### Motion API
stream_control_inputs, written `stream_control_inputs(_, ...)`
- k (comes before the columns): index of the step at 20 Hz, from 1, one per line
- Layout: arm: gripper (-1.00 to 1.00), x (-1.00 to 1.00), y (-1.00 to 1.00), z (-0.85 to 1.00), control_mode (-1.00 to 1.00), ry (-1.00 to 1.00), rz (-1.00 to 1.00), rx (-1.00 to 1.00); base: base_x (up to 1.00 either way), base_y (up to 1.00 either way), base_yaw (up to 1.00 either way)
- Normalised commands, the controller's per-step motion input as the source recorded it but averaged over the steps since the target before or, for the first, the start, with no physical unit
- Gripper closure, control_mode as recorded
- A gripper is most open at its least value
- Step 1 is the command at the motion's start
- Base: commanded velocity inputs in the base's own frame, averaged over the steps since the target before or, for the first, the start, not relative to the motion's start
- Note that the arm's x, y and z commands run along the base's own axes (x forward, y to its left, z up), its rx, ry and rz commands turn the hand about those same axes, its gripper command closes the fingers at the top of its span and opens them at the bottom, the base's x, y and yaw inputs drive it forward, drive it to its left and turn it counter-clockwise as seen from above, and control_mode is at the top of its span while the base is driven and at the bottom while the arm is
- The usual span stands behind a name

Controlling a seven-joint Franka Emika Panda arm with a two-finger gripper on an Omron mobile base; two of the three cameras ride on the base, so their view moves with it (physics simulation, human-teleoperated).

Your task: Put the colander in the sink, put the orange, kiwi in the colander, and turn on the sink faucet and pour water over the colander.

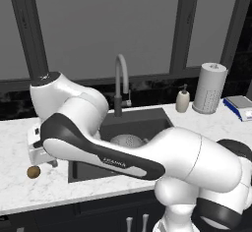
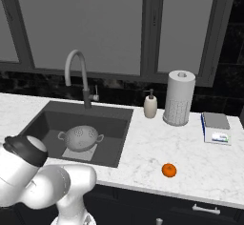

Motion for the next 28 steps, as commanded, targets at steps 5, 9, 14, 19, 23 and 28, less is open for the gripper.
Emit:
stream_control_inputs(5, -1.00, 0.35, 0.16, -0.45, -1.00, 0.03, -0.32, -0.07, 0.00, 0.00, 0.00)
stream_control_inputs(9, -1.00, 0.14, 0.36, -0.61, -1.00, -0.07, -0.19, -0.01, 0.00, 0.00, 0.00)
stream_control_inputs(14, -1.00, 0.22, 0.33, -0.50, -1.00, -0.18, -0.15, 0.00, 0.00, 0.00, 0.00)
stream_control_inputs(19, -1.00, 0.43, 0.05, -0.43, -1.00, -0.18, -0.14, 0.00, 0.00, 0.00, 0.00)
stream_control_inputs(23, -1.00, 0.45, 0.04, -0.33, -1.00, -0.19, -0.07, 0.07, 0.00, 0.00, 0.00)
stream_control_inputs(28, -1.00, 0.35, 0.21, -0.20, -1.00, -0.22, 0.00, 0.12, 0.00, 0.00, 0.00)
